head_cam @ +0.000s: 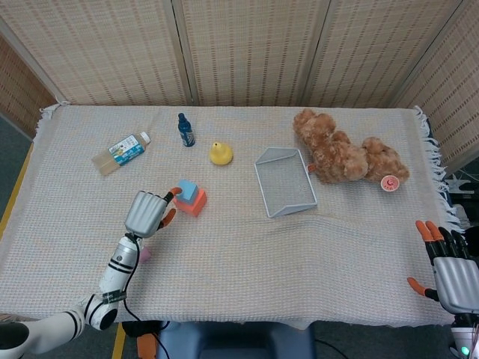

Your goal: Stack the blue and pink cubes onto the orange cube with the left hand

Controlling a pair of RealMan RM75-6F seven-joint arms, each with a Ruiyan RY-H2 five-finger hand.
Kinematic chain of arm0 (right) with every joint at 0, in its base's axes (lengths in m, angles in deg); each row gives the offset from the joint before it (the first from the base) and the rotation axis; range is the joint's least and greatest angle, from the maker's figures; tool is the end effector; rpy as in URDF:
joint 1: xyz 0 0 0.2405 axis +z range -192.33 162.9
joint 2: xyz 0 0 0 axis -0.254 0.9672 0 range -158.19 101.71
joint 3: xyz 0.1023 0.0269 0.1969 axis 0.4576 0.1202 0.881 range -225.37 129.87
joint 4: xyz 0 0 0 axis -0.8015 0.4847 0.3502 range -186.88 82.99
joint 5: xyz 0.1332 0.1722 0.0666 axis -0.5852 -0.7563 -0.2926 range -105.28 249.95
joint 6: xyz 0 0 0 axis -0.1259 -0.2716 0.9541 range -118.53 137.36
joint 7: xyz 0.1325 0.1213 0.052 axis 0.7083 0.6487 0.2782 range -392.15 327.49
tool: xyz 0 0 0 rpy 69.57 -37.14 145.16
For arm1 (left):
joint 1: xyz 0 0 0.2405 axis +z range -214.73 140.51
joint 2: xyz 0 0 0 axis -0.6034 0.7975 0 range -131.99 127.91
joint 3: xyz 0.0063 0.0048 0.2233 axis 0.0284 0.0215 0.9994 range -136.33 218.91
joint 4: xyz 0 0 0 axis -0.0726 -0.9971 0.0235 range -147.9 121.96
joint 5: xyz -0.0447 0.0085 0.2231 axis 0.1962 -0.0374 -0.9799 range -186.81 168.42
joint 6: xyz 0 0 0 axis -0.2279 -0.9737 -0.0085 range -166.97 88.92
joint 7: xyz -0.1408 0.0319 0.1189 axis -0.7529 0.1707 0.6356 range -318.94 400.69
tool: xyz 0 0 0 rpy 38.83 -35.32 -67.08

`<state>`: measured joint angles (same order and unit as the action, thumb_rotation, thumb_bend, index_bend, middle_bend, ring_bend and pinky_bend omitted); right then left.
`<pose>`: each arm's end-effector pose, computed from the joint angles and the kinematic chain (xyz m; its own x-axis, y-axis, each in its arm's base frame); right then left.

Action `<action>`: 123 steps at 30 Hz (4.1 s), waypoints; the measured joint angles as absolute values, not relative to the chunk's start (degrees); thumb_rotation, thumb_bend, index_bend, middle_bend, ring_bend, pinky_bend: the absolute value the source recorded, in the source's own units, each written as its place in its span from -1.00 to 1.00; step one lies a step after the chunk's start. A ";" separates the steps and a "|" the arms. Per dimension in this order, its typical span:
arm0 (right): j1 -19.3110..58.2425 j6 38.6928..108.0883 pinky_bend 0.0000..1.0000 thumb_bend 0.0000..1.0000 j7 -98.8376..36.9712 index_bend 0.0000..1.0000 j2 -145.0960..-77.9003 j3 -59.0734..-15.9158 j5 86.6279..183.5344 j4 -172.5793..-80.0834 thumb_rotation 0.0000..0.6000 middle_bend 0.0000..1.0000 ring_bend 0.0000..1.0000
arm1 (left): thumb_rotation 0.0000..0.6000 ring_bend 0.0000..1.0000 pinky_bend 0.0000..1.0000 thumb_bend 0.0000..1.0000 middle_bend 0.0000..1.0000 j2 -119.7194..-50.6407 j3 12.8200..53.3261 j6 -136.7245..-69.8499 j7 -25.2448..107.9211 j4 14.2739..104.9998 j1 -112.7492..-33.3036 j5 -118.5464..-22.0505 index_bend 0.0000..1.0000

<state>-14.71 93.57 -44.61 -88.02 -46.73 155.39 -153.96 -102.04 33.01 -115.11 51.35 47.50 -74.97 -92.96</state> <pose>-0.2899 -0.1890 0.1285 0.4937 -0.1068 0.8630 -0.8587 0.0968 0.5032 -0.1345 0.3723 -0.0208 0.4514 -0.1692 0.8762 0.7770 -0.4083 -0.4791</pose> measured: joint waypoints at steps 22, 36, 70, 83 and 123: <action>-14.50 93.09 -1.00 -0.87 -44.87 -1.00 -88.45 -48.10 158.20 -154.39 1.00 -1.00 -1.00 | 1.00 1.00 1.00 -0.38 1.00 -83.78 46.79 -115.08 49.75 62.67 -62.59 -99.41 -0.44; -14.61 93.42 -1.00 -0.86 -44.48 -1.00 -88.41 -48.11 158.46 -154.24 1.00 -1.00 -1.00 | 1.00 1.00 1.00 -0.40 1.00 -90.05 47.15 -113.35 50.09 51.59 -61.73 -102.88 -0.43; -14.77 93.47 -1.00 -0.86 -44.97 -1.00 -88.38 -48.17 158.33 -154.53 1.00 -1.00 -1.00 | 1.00 1.00 1.00 -0.39 1.00 -93.53 46.71 -114.96 41.51 45.27 -61.20 -105.37 -0.03; -14.46 92.90 -1.00 -0.86 -45.09 -1.00 -88.52 -47.99 157.85 -154.40 1.00 -1.00 -1.00 | 1.00 1.00 1.00 -0.31 1.00 -81.46 40.18 -111.01 46.73 64.11 -62.58 -96.32 0.00; -15.13 93.55 -1.00 -0.86 -42.46 -1.00 -86.42 -47.43 155.89 -154.41 1.00 -1.00 -1.00 | 1.00 1.00 1.00 -0.31 1.00 -86.08 22.66 -98.58 79.93 72.71 -84.00 -61.26 0.00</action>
